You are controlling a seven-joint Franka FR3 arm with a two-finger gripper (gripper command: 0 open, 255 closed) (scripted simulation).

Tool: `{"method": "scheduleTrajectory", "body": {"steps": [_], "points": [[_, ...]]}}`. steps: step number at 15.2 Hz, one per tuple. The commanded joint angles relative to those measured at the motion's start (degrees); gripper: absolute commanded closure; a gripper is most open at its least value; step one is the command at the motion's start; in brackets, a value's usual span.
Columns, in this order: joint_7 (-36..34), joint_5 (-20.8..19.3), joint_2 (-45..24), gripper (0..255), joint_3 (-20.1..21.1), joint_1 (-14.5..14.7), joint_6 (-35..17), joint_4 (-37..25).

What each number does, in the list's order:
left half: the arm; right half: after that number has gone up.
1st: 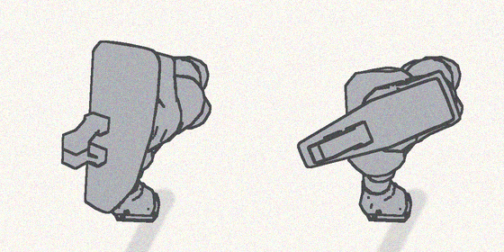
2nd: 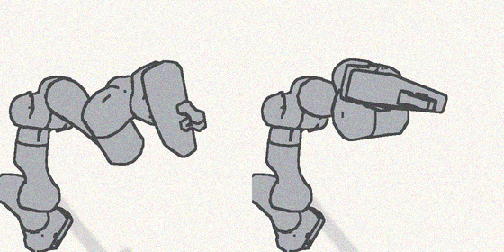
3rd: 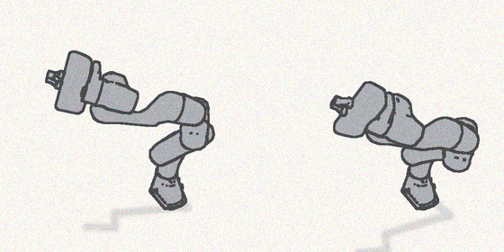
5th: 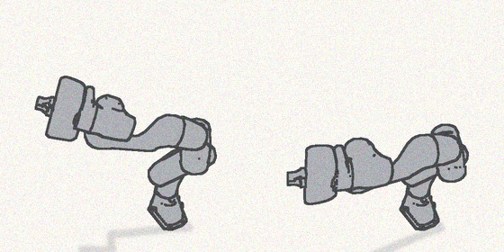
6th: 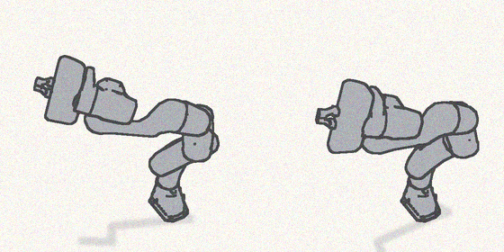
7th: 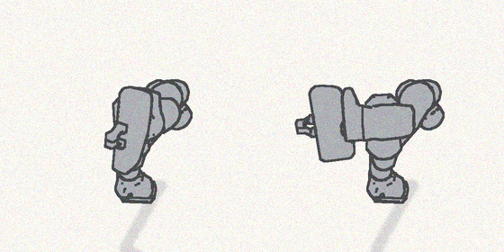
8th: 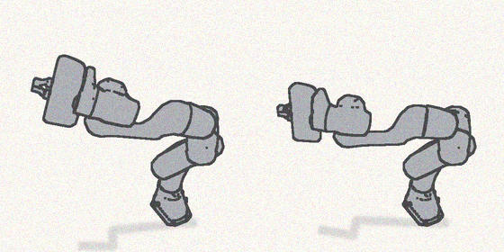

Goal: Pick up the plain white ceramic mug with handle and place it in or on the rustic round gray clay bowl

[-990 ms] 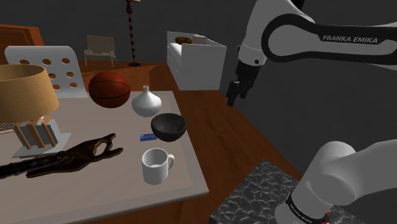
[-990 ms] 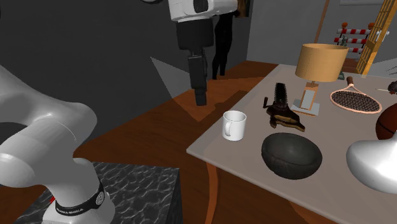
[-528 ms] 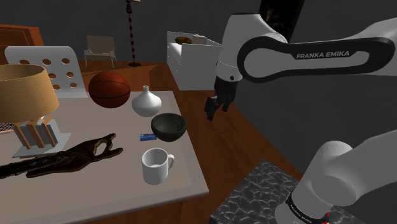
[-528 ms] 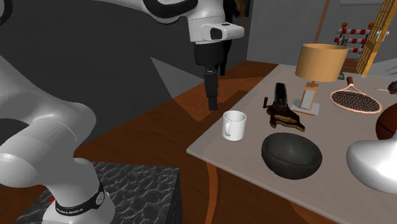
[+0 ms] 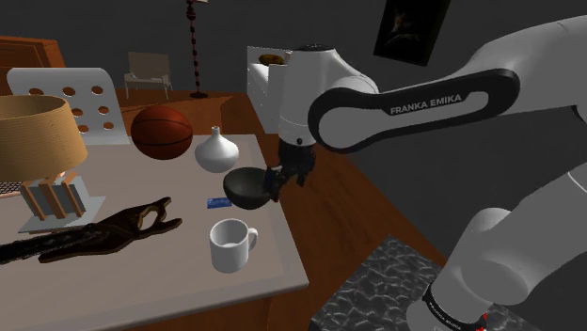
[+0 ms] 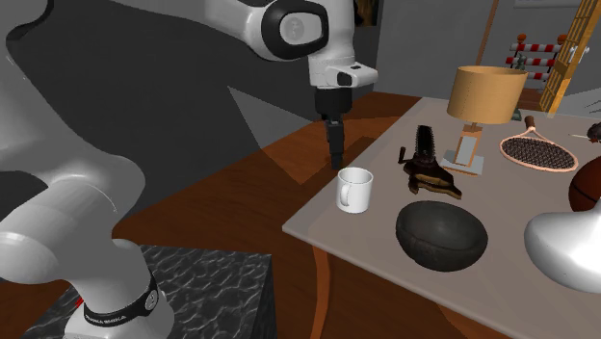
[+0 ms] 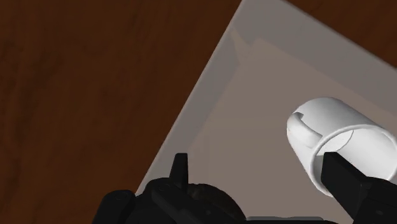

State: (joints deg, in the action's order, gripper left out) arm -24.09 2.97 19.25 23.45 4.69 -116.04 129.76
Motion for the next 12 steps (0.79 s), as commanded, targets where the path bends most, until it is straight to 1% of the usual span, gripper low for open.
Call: {"method": "scheduleTrajectory", "body": {"steps": [1, 4, 7, 10, 12], "points": [[-2.7, -0.8, -3.6, 0, 1.9, 0.1, -1.8, -1.6], [-7.2, -3.0, -9.6, 0, 4.7, 0.3, -4.1, -4.7], [-12.1, -6.2, -16.0, 0, 7.0, 0.8, -6.0, -8.3], [-17.1, -10.2, -22.9, 0, 8.5, 2.1, -7.1, -12.7], [-20.3, -13.0, -27.6, 0, 9.0, 3.4, -7.5, -16.0]]}}
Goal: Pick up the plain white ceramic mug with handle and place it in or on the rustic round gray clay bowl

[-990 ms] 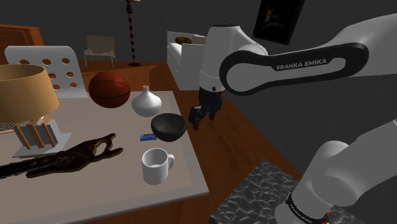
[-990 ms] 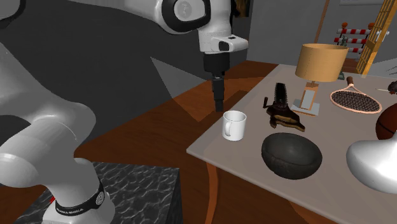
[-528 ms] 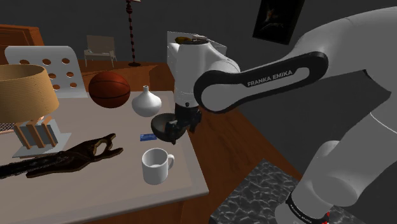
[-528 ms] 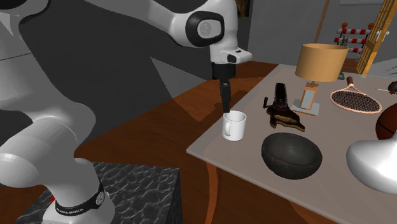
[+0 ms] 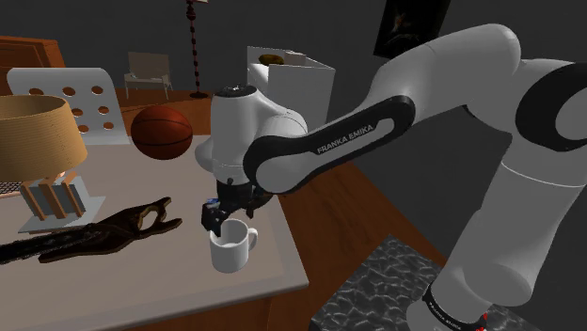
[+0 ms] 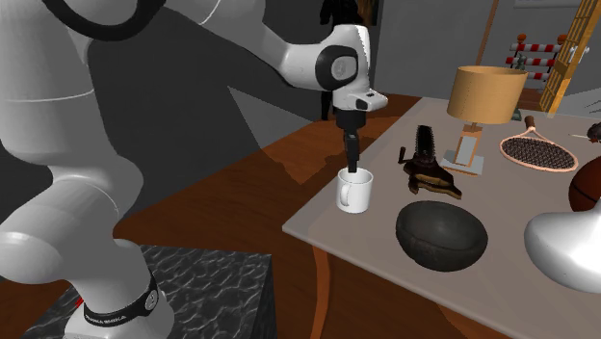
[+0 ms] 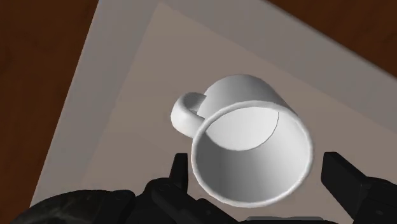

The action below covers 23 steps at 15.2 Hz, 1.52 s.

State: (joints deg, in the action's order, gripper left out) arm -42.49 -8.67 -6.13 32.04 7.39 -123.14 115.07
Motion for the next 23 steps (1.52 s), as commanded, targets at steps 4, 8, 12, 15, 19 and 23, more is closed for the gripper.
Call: {"method": "scheduleTrajectory", "body": {"steps": [4, 8, 12, 15, 19, 23], "points": [[-6.9, -6.1, -10.4, 0, 0.1, 4.1, -0.3, -7.9], [-7.7, -7.4, -12.0, 0, -0.5, 4.5, -2.7, -6.8], [-8.5, -8.6, -13.6, 0, -1.1, 4.8, -4.8, -6.1], [-8.5, -8.6, -13.6, 0, -1.1, 4.8, -4.8, -6.1], [-8.5, -8.6, -13.6, 0, -1.1, 4.8, -4.8, -6.1], [-8.5, -8.6, -13.6, 255, -1.1, 4.8, -4.8, -6.1]]}}
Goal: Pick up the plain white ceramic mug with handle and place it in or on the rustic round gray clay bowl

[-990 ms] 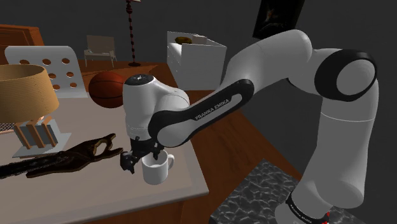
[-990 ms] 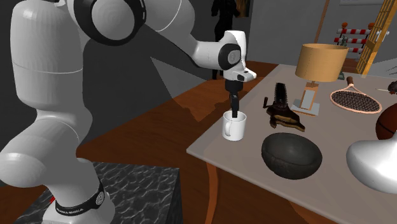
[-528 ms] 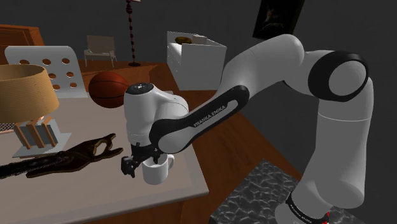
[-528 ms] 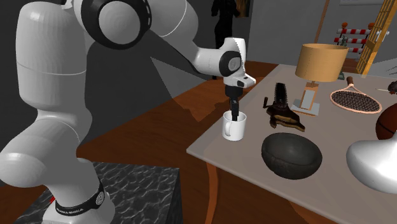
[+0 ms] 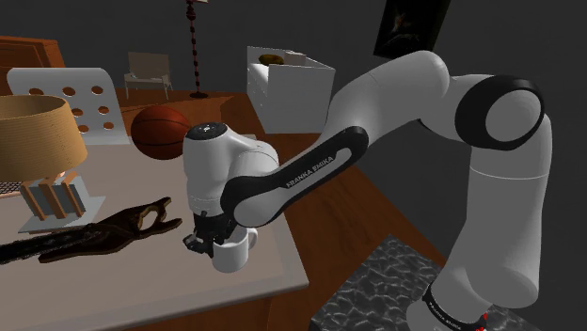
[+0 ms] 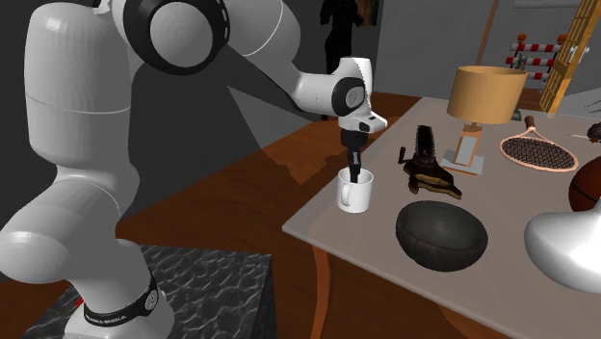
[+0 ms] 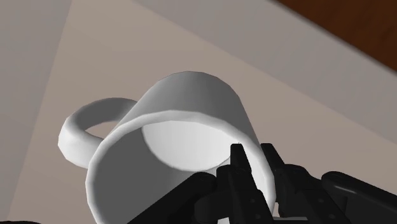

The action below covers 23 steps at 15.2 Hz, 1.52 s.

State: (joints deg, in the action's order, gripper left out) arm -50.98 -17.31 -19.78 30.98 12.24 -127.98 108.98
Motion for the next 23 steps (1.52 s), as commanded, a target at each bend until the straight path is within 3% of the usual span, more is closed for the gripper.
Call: {"method": "scheduleTrajectory", "body": {"steps": [1, 6, 23], "points": [[0.0, 0.0, 0.0, 255, 0.0, 0.0, 0.0, 0.0], [0.0, 0.0, 0.0, 255, 0.0, 0.0, 0.0, 0.0], [3.6, 4.7, 5.7, 255, 1.8, -1.2, 10.9, -6.3]]}}
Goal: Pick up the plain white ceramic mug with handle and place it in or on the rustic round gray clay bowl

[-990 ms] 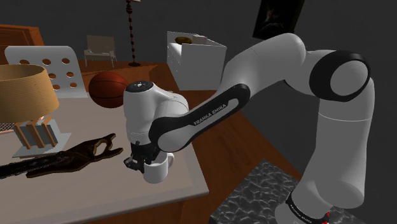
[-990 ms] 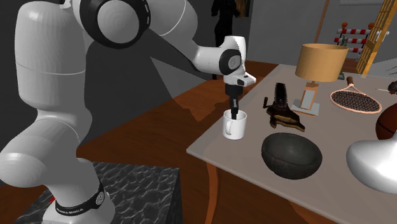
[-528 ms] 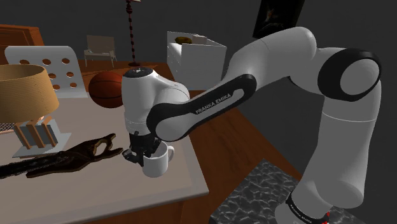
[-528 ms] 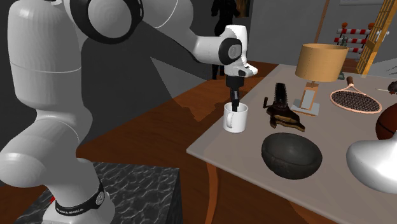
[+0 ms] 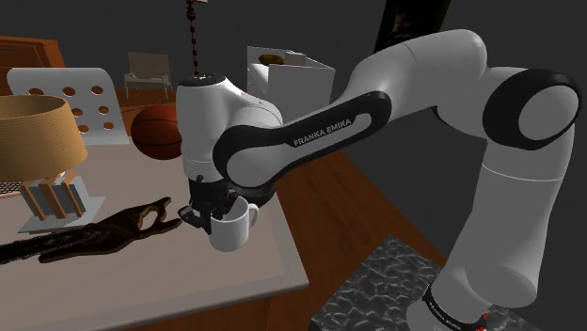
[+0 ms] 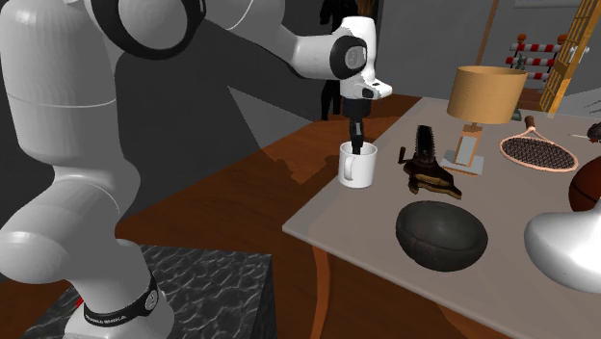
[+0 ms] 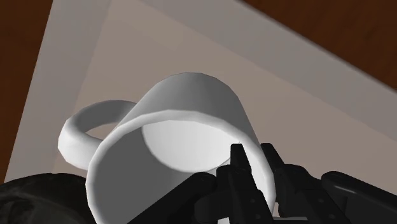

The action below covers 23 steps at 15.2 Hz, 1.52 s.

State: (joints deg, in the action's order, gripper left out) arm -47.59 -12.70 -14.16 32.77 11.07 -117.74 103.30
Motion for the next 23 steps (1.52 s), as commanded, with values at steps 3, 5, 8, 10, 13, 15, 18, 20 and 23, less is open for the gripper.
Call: {"method": "scheduleTrajectory", "body": {"steps": [3, 5, 8, 10, 13, 15, 18, 20, 23], "points": [[0.7, 0.7, 0.7, 255, 0.2, -0.1, 2.7, -2.2], [1.0, 1.0, 1.1, 255, 0.3, -0.1, 4.1, -3.3], [1.3, 1.4, 1.6, 255, 0.4, -0.2, 6.3, -5.0], [1.6, 1.7, 1.8, 255, 0.5, -0.1, 7.7, -6.3], [1.9, 1.9, 2.1, 255, 0.6, -0.1, 9.9, -8.3], [2.0, 2.1, 2.2, 255, 0.7, 0.0, 11.4, -9.7], [4.7, 2.5, 2.4, 255, -0.2, -1.6, 11.8, -10.3], [7.3, 2.7, 2.3, 255, -1.1, -3.2, 12.0, -10.8], [11.0, 2.9, 1.7, 255, -2.5, -5.3, 12.5, -12.1]]}}
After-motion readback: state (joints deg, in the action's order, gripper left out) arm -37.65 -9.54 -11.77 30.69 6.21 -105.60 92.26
